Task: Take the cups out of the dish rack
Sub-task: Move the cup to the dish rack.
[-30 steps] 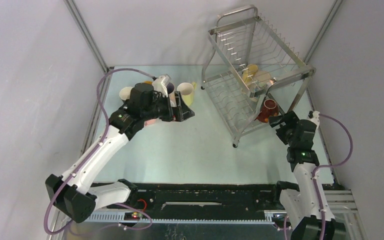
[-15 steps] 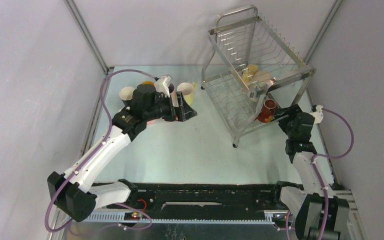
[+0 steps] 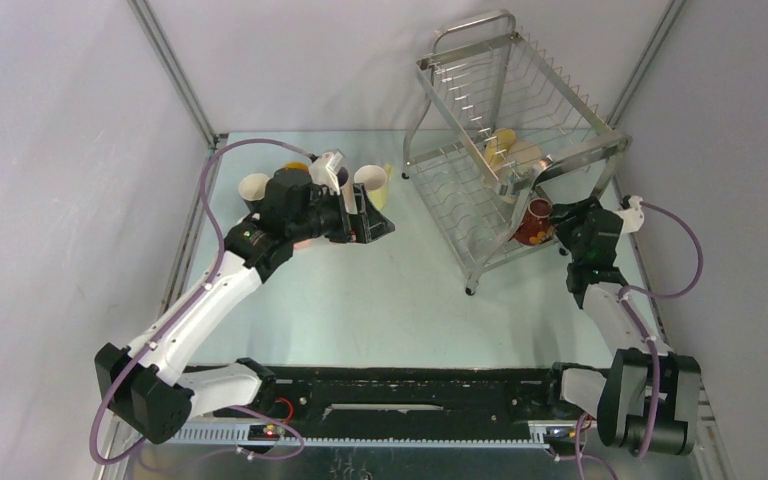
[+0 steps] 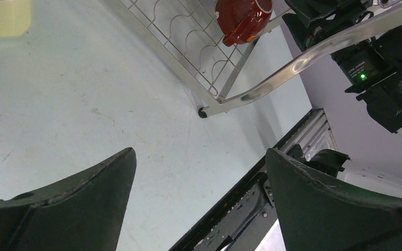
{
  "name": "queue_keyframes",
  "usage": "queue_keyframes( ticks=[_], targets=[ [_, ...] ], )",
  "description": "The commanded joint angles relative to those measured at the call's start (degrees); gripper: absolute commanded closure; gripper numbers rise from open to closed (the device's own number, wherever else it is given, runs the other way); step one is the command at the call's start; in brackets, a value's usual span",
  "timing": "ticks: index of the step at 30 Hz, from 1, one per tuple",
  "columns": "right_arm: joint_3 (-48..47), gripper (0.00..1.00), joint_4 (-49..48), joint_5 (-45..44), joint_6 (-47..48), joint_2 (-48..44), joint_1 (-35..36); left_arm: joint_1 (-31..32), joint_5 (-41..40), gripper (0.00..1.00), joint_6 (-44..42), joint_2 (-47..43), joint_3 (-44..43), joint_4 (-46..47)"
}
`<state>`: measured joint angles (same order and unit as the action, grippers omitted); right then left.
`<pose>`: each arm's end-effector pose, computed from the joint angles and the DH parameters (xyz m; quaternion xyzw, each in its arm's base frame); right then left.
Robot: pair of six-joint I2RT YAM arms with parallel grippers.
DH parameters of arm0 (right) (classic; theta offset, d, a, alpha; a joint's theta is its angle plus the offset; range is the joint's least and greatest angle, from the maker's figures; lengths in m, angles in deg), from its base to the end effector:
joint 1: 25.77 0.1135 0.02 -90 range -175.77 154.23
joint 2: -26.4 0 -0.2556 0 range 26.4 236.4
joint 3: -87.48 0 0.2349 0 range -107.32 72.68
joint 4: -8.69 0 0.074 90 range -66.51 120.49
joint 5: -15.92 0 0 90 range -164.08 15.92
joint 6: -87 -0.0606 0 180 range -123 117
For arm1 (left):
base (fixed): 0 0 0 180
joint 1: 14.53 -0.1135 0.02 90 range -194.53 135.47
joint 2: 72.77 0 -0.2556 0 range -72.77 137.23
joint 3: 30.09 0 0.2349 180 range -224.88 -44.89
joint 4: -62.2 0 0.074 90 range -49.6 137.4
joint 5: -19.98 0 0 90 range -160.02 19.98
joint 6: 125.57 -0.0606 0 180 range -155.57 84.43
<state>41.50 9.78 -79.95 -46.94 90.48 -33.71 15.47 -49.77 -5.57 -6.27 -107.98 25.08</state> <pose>0.2550 -0.0418 0.2263 0.3827 0.7190 0.1391 0.5632 0.2201 -0.1513 0.3375 0.0935 0.8336 -0.3907 0.3790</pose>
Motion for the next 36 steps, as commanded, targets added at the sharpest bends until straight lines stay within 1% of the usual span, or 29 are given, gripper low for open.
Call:
queue_keyframes(
  ticks=[1,7,11,18,20,24,30,32,36],
  targets=[
    [-2.4,0.4,-4.3,-3.8,0.3,2.4,1.5,0.3,1.5,0.0,-0.3,-1.1,0.5,1.2],
    [-2.9,0.43,-5.6,-6.6,0.7,5.9,3.4,0.4,1.3,0.0,-0.5,-1.0,0.9,0.9],
    [-3.0,0.44,-6.9,-5.7,0.9,8.3,3.8,0.4,1.5,0.0,-0.2,-0.2,1.6,1.8],
    [-3.1,0.45,-6.4,-4.9,0.2,8.7,7.4,1.4,1.0,0.0,1.5,2.4,2.3,7.6],
    [-3.1,0.45,-6.3,-4.5,-0.4,8.5,7.8,2.3,0.3,0.0,1.6,3.7,1.8,8.6],
    [-3.1,0.45,-5.9,-4.3,-2.2,8.1,11.3,3.9,-1.3,0.0,1.5,6.9,0.5,10.6],
    [-3.5,0.45,-6.3,-4.0,-3.1,9.1,14.7,5.8,-3.4,0.01,-0.4,13.2,-3.6,13.1],
    [-3.6,0.45,-4.9,-4.7,-3.0,8.4,14.8,6.2,-3.3,0.01,-0.5,14.8,-4.5,13.9],
    [-3.6,0.44,-3.7,-3.4,-3.2,7.0,11.9,7.1,-3.7,0.01,-1.7,16.7,-6.0,14.9]
  ],
)
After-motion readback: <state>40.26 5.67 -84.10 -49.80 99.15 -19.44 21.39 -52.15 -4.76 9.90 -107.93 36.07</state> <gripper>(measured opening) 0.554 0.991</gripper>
